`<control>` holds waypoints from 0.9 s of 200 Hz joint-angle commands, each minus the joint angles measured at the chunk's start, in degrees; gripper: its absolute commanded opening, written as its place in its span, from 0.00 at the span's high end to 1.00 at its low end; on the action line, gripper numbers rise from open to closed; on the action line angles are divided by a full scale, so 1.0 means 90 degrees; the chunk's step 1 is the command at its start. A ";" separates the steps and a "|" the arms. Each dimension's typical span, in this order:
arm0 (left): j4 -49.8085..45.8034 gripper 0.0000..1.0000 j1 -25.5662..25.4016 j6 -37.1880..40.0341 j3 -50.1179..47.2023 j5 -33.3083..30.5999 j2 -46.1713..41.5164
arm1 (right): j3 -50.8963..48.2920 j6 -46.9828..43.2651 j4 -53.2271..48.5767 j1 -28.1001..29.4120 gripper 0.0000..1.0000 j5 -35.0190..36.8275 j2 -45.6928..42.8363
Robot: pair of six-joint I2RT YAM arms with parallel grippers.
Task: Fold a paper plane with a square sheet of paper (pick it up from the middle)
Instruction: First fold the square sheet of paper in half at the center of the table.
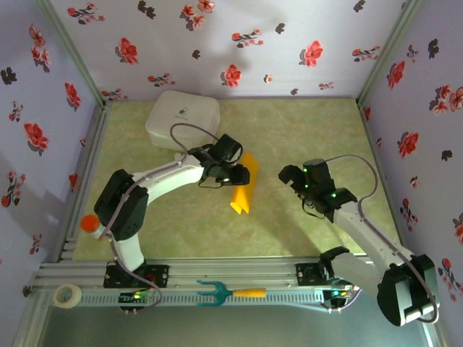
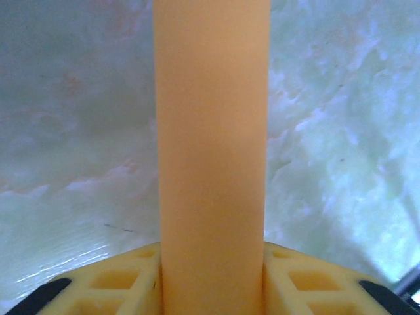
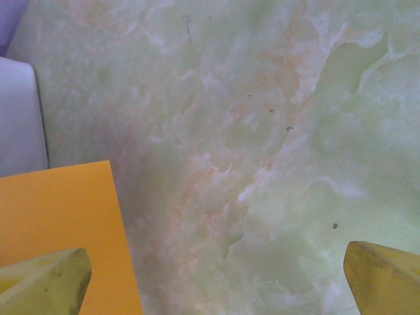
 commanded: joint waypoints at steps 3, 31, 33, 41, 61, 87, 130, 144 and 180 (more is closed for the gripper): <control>0.1092 0.63 0.0069 -0.0487 -0.0452 0.0725 -0.0264 | -0.0351 -0.0128 0.0627 -0.0047 0.01 -0.0032 -0.0291; 0.1797 0.63 0.0100 -0.0782 -0.0835 0.0988 -0.0278 | -0.0393 -0.0412 0.0906 -0.0067 0.01 -0.0446 -0.0407; 0.1838 0.62 0.0097 -0.0816 -0.0878 0.0988 -0.0280 | -0.0384 -0.0422 0.0905 -0.0069 0.01 -0.0454 -0.0406; 0.2159 0.62 0.0096 -0.0972 -0.1063 0.1037 -0.0297 | -0.0355 -0.0469 0.0918 -0.0076 0.01 -0.0519 -0.0386; 0.2926 0.63 0.0103 -0.1390 -0.1428 0.1212 -0.0300 | -0.0356 -0.0534 0.0962 -0.0072 0.01 -0.0594 -0.0357; 0.3256 0.64 0.0108 -0.1625 -0.1637 0.1319 -0.0256 | -0.0536 -0.0566 0.1339 -0.0072 0.01 -0.0807 -0.0378; 0.3770 0.63 0.0104 -0.1971 -0.1944 0.1443 -0.0203 | -0.0480 -0.0644 0.1346 -0.0106 0.01 -0.0990 -0.0273; 0.3906 0.63 0.0106 -0.2057 -0.2041 0.1467 -0.0150 | -0.0460 -0.0649 0.1371 -0.0133 0.01 -0.1093 -0.0205; 0.4082 0.63 0.0106 -0.2214 -0.2172 0.1558 0.0003 | -0.0477 -0.0526 0.1546 -0.0144 0.01 -0.1356 -0.0002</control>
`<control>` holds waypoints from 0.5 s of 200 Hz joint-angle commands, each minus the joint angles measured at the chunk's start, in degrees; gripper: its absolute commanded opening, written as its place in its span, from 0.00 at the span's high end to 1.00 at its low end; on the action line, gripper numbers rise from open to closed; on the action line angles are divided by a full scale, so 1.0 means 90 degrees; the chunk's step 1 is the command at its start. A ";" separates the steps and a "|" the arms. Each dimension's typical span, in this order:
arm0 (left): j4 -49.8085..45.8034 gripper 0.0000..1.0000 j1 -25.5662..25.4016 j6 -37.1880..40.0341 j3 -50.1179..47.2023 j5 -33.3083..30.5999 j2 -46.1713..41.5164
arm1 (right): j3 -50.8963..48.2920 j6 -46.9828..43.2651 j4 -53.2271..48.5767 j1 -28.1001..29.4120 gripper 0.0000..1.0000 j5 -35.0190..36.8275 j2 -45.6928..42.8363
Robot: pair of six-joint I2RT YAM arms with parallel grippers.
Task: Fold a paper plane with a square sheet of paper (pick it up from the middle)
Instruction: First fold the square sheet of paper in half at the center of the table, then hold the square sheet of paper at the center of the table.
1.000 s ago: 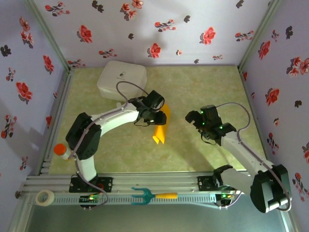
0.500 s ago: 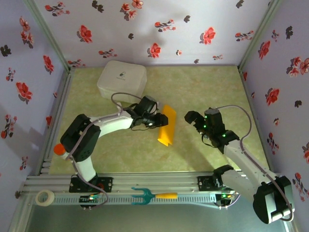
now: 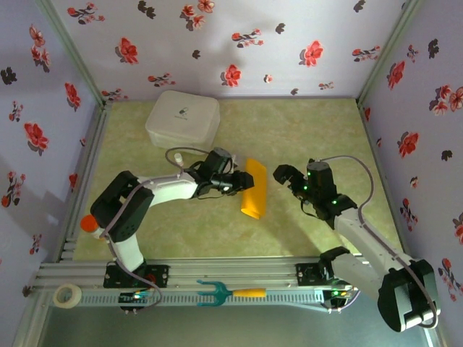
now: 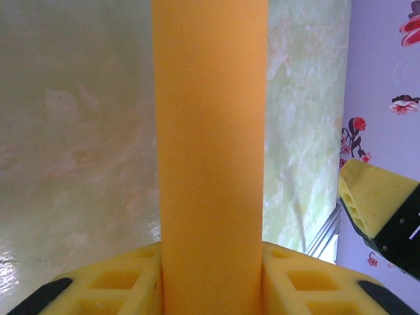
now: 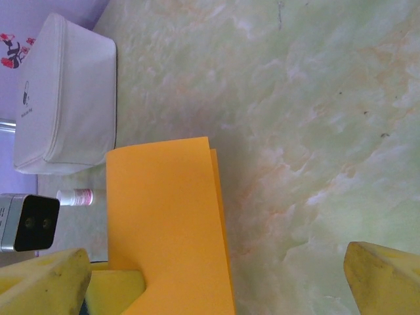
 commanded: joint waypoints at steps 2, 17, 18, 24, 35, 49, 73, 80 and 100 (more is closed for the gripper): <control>0.0371 0.63 0.0038 -0.0261 -0.0149 0.0159 0.0115 | -0.0012 -0.0016 0.0216 -0.0050 0.01 -0.0304 0.0137; 0.0405 0.63 0.0038 -0.0329 -0.0240 0.0136 0.0168 | 0.0009 0.0008 0.0232 -0.0050 0.01 -0.0387 0.0282; 0.0401 0.63 0.0038 -0.0326 -0.0243 0.0135 0.0171 | 0.0013 0.0009 0.0228 -0.0050 0.01 -0.0393 0.0294; 0.0416 0.63 0.0037 -0.0342 -0.0270 0.0123 0.0210 | 0.0016 0.0033 0.0242 -0.0050 0.01 -0.0426 0.0356; 0.0443 0.63 0.0028 -0.0404 -0.0317 0.0077 0.0273 | 0.0031 0.0081 0.0329 -0.0050 0.01 -0.0519 0.0468; 0.0556 0.63 0.0019 -0.0494 -0.0404 0.0023 0.0327 | 0.0026 0.0163 0.0475 -0.0050 0.01 -0.0672 0.0596; 0.0670 0.63 0.0005 -0.0621 -0.0532 -0.0123 0.0340 | 0.0007 0.0300 0.0718 -0.0050 0.01 -0.0871 0.0836; 0.0688 0.63 -0.0002 -0.0637 -0.0562 -0.0173 0.0344 | 0.0016 0.0324 0.0775 -0.0050 0.01 -0.0940 0.0903; 0.0788 0.63 -0.0001 -0.0718 -0.0644 -0.0271 0.0370 | 0.0088 0.0360 0.0810 -0.0050 0.01 -0.1111 0.1099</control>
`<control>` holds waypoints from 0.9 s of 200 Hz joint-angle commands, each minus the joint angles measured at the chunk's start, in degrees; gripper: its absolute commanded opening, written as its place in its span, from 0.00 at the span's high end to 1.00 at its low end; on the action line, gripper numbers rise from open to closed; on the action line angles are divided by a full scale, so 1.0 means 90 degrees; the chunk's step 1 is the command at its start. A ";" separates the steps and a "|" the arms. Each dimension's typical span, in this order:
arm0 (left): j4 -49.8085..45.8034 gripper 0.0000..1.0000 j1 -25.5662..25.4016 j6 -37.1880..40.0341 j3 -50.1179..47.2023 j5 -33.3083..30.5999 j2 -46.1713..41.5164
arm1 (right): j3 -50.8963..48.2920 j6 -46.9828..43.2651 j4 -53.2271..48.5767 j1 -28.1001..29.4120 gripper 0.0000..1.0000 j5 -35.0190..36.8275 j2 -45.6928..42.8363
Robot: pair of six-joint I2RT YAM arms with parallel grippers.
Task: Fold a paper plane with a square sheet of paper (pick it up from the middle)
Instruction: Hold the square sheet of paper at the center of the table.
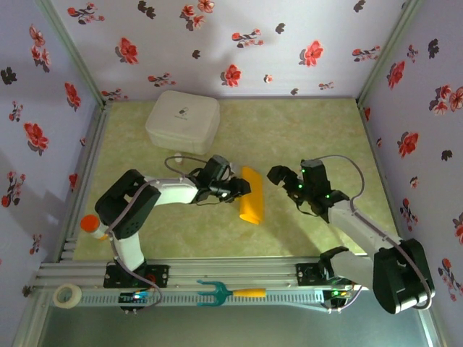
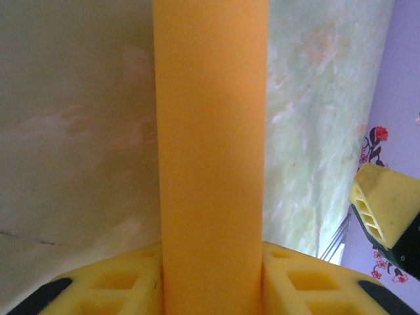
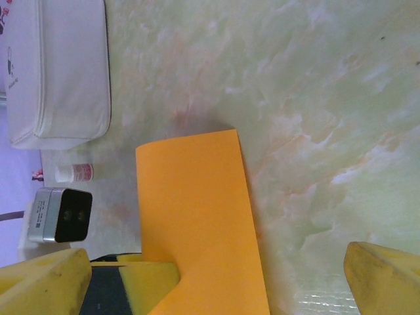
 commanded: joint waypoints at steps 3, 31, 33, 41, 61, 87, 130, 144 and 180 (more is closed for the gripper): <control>0.0336 0.63 -0.0001 -0.0221 -0.0125 -0.0182 0.0122 | 0.0103 0.0169 0.0264 -0.0050 0.01 -0.0378 0.0194; 0.0367 0.62 -0.0010 -0.0269 -0.0180 -0.0199 0.0191 | 0.0115 0.0279 0.0327 -0.0050 0.01 -0.0510 0.0381; 0.0366 0.62 -0.0011 -0.0270 -0.0180 -0.0206 0.0192 | 0.0109 0.0284 0.0337 -0.0050 0.01 -0.0520 0.0399; 0.0330 0.62 -0.0011 -0.0261 -0.0190 -0.0244 0.0194 | 0.0087 0.0328 0.0382 -0.0050 0.01 -0.0565 0.0442; 0.0087 0.60 -0.0025 -0.0196 -0.0171 -0.0424 0.0173 | 0.0055 0.0412 0.0471 -0.0042 0.01 -0.0697 0.0574; -0.0516 0.56 -0.0057 0.0003 0.0018 -0.0660 0.0134 | 0.0220 0.0329 0.0093 -0.0033 0.05 -0.0756 0.0796; -0.1253 0.47 -0.0118 0.0359 0.0271 -0.0986 0.0029 | 0.0300 0.0325 0.0082 -0.0040 0.07 -0.0771 0.0995; -0.1489 0.45 -0.0118 0.0499 0.0357 -0.1104 -0.0018 | 0.0317 0.0320 0.0084 -0.0040 0.07 -0.0771 0.1038; -0.2310 0.41 -0.0127 0.1080 0.0703 -0.1388 -0.0169 | 0.0309 0.0296 0.0130 -0.0040 0.08 -0.0809 0.1122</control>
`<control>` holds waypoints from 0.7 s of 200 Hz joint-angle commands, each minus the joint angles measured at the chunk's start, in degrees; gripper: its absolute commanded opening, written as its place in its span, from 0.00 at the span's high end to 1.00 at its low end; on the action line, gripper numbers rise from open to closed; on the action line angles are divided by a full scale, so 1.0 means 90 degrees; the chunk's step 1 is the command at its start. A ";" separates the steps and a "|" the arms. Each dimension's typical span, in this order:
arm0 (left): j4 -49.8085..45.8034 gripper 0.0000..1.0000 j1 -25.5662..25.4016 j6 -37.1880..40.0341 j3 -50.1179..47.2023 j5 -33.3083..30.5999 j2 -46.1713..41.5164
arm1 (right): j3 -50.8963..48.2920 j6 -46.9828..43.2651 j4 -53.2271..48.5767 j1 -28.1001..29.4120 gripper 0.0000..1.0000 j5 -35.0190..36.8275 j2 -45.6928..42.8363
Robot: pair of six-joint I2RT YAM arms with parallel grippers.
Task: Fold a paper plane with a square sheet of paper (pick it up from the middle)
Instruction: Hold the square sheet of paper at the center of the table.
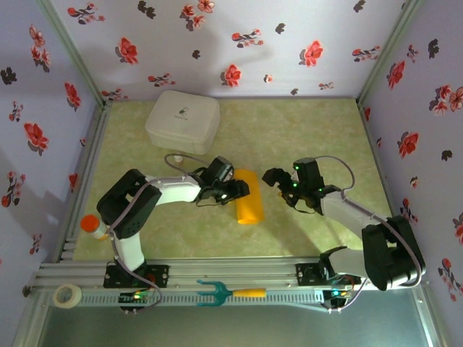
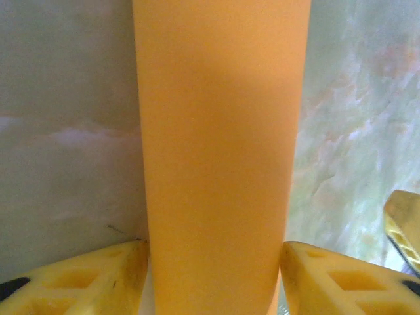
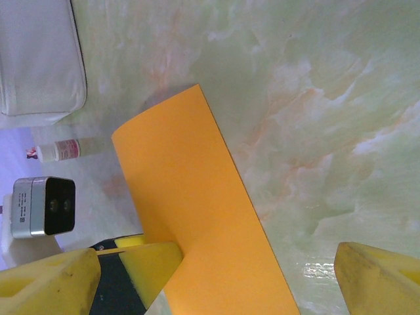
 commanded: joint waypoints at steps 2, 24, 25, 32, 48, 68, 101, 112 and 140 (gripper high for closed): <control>-0.0972 0.41 -0.0019 0.0607 0.0282 -0.0430 -0.0250 | 0.0122 0.0014 -0.0055 -0.0040 0.08 -0.0098 0.0099; -0.1092 0.41 -0.0024 0.0746 0.0291 -0.0511 -0.0326 | 0.0113 0.0031 0.0029 -0.0040 0.08 -0.0109 0.0164; -0.1092 0.41 -0.0021 0.0750 0.0288 -0.0516 -0.0331 | 0.0113 0.0034 0.0037 -0.0040 0.08 -0.0105 0.0161; -0.1078 0.41 -0.0019 0.0748 0.0276 -0.0525 -0.0352 | 0.0113 0.0039 0.0068 -0.0040 0.08 -0.0112 0.0178; -0.1024 0.41 -0.0020 0.0763 0.0232 -0.0521 -0.0384 | 0.0122 0.0046 0.0133 -0.0033 0.07 -0.0168 0.0218; -0.1071 0.41 -0.0019 0.0786 0.0175 -0.0687 -0.0483 | 0.0142 0.0038 0.0089 -0.0034 0.07 -0.0192 0.0213; -0.1085 0.42 -0.0008 0.0888 0.0116 -0.0795 -0.0625 | 0.0048 0.0027 0.0143 -0.0040 0.07 -0.0199 0.0083; -0.1181 0.43 0.0008 0.0939 0.0149 -0.0795 -0.0591 | 0.0007 0.0033 0.0249 -0.0035 0.07 -0.0272 0.0038; -0.1191 0.43 0.0088 0.0978 0.0105 -0.0641 -0.0497 | -0.0071 0.0039 0.0276 -0.0025 0.06 -0.0278 -0.0077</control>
